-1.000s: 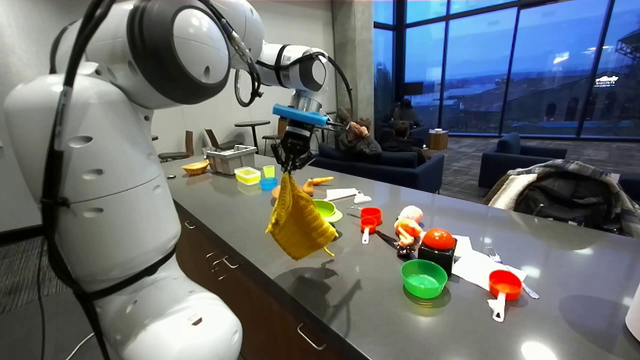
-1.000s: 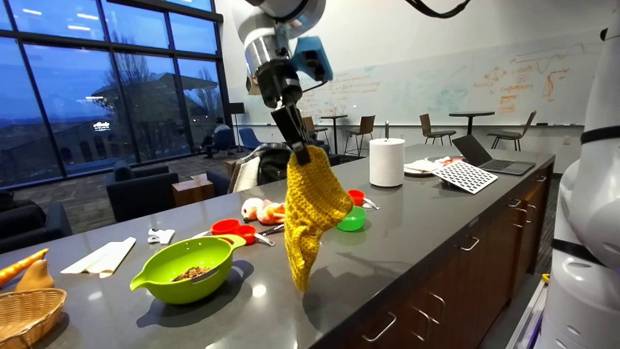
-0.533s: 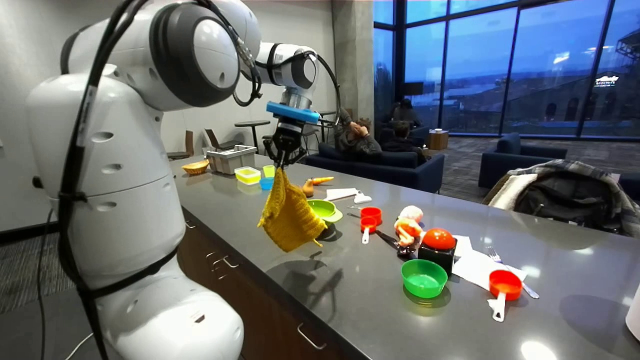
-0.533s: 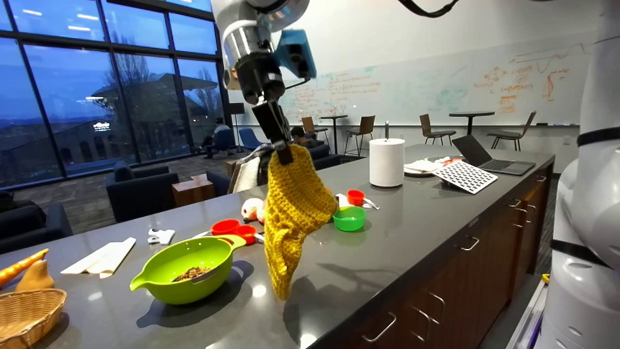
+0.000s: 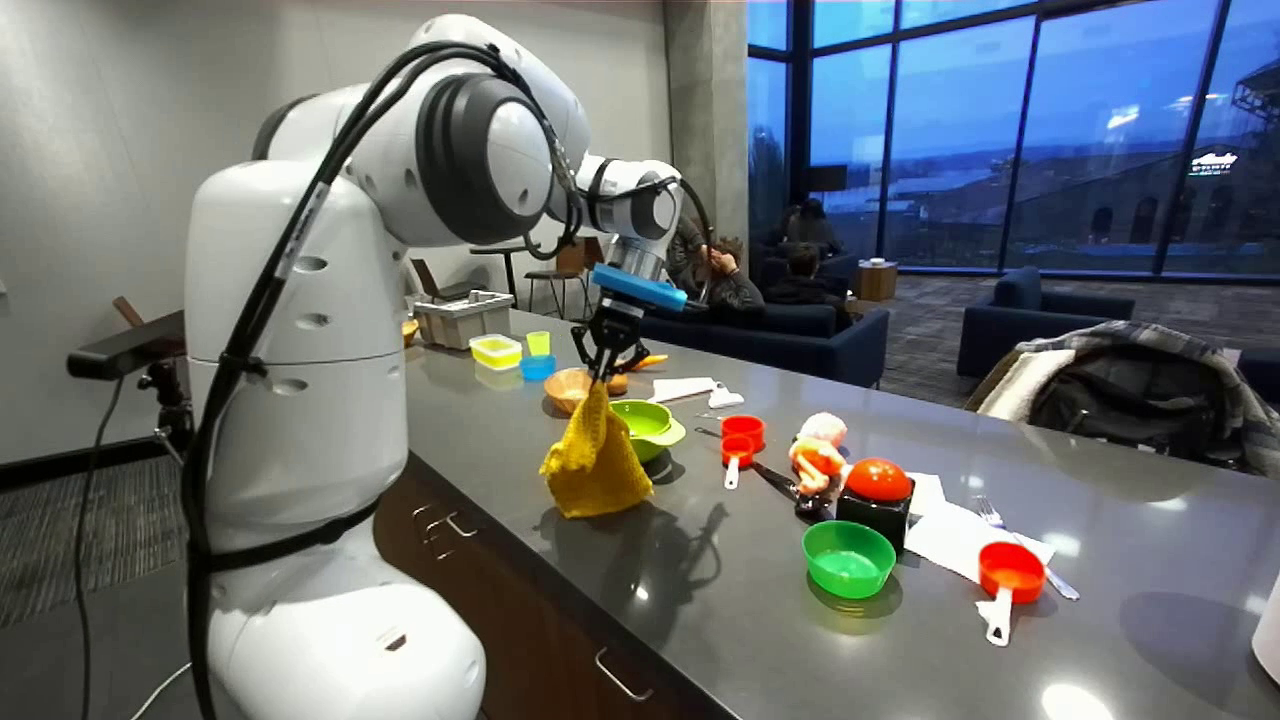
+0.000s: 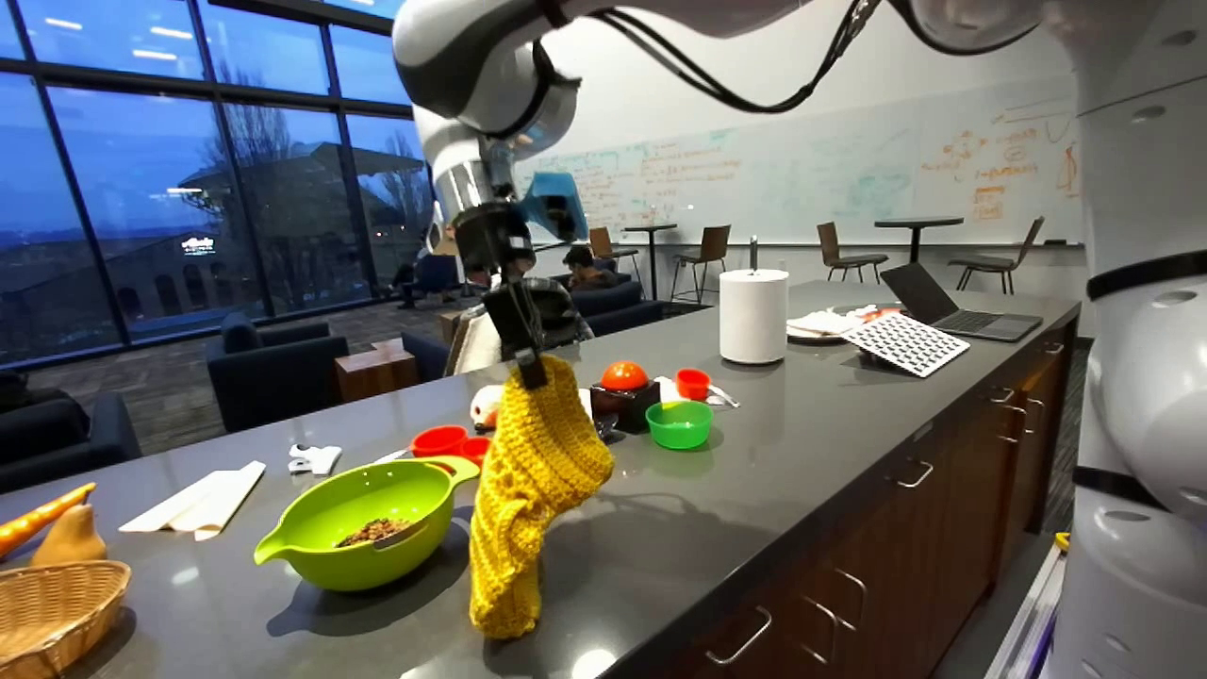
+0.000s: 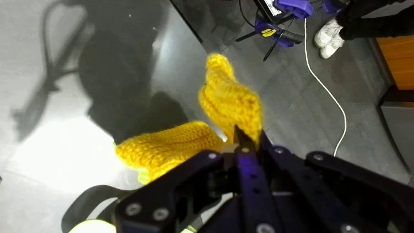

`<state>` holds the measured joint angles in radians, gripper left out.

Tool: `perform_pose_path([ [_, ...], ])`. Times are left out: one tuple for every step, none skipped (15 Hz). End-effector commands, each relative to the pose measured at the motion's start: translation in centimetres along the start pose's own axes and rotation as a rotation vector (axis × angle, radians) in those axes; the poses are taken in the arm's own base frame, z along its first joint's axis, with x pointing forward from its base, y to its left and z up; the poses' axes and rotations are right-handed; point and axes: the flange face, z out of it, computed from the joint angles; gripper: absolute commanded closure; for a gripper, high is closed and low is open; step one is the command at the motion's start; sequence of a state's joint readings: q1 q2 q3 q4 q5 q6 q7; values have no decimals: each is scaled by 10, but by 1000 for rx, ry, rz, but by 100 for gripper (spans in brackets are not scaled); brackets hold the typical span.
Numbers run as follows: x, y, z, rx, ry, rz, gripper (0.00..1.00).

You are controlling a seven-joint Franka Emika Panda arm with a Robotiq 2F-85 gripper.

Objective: Unfold the yellow cloth

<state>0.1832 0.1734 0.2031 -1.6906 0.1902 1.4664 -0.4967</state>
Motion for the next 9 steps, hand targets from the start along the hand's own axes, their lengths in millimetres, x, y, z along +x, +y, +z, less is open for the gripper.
perform_pose_path([
  [-28,62,-1,39,0,60,99],
  [-43,81,0,56,-9,105,99],
  [-58,98,0,72,-11,145,99],
  [-72,112,1,85,-17,182,99],
  [-89,127,2,104,-25,224,99],
  [-103,139,3,120,-29,262,99],
  [-117,151,4,142,-36,303,99],
  [-131,162,5,162,-39,343,99],
  [-142,171,7,182,-41,372,99],
])
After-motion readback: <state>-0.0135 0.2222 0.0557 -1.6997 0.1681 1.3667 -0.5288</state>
